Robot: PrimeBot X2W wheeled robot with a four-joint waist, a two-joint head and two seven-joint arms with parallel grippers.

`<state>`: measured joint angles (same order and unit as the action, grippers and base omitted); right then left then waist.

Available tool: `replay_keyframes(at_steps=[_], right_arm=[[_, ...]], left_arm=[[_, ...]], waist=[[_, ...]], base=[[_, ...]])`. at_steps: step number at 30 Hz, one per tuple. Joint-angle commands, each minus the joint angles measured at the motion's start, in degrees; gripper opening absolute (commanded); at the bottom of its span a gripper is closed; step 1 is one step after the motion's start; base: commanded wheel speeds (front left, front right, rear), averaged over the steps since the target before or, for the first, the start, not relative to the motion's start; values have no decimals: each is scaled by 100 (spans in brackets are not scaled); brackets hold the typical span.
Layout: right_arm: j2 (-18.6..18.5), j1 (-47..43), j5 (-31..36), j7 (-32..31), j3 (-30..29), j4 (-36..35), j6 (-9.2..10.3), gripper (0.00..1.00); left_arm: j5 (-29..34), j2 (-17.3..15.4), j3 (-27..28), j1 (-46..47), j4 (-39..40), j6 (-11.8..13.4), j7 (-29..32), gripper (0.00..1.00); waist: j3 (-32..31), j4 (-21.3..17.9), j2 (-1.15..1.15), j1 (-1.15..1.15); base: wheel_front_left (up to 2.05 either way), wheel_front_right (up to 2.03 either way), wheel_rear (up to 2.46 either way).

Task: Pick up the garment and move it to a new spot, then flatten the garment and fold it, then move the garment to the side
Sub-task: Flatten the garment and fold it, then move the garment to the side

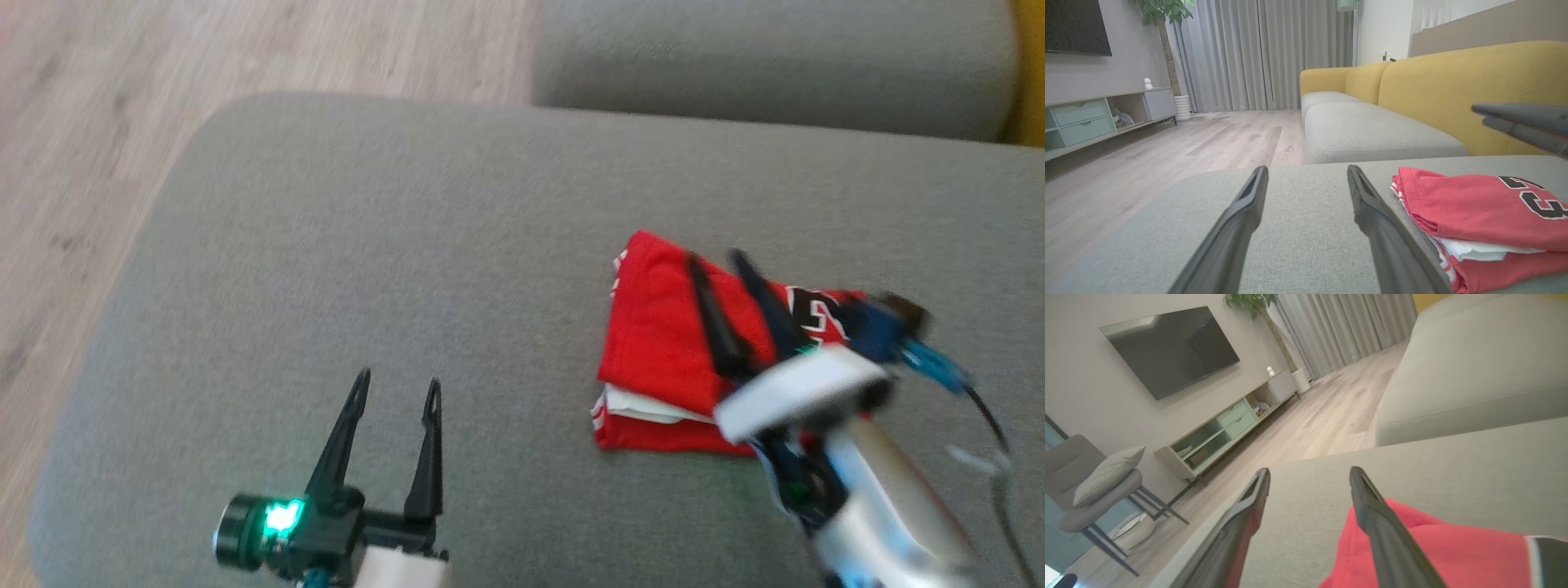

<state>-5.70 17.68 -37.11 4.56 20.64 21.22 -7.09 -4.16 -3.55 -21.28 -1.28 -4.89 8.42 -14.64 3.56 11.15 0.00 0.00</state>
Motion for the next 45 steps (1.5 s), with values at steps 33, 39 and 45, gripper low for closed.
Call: replay_keyframes(at_steps=[33, 39, 45], right_arm=[[138, -3089, 2691, 1043, -1835, -1341, -40, 100], [68, -3098, 2736, 1043, -1683, -1298, -40, 100], [6, -3143, 2740, 1043, -1608, -1275, -40, 100]], left_arm=[[-472, 67, 583, -888, -315, -198, -36, 100], [-482, 67, 680, -888, -278, -101, -36, 100], [-439, 67, 720, -914, -230, -47, -36, 100]], waist=[[-1319, -551, 0, 0], [-1338, -567, 0, 0], [-1367, -614, 0, 0]], base=[[0, 0, 0], [0, 0, 0], [0, 0, 0]])
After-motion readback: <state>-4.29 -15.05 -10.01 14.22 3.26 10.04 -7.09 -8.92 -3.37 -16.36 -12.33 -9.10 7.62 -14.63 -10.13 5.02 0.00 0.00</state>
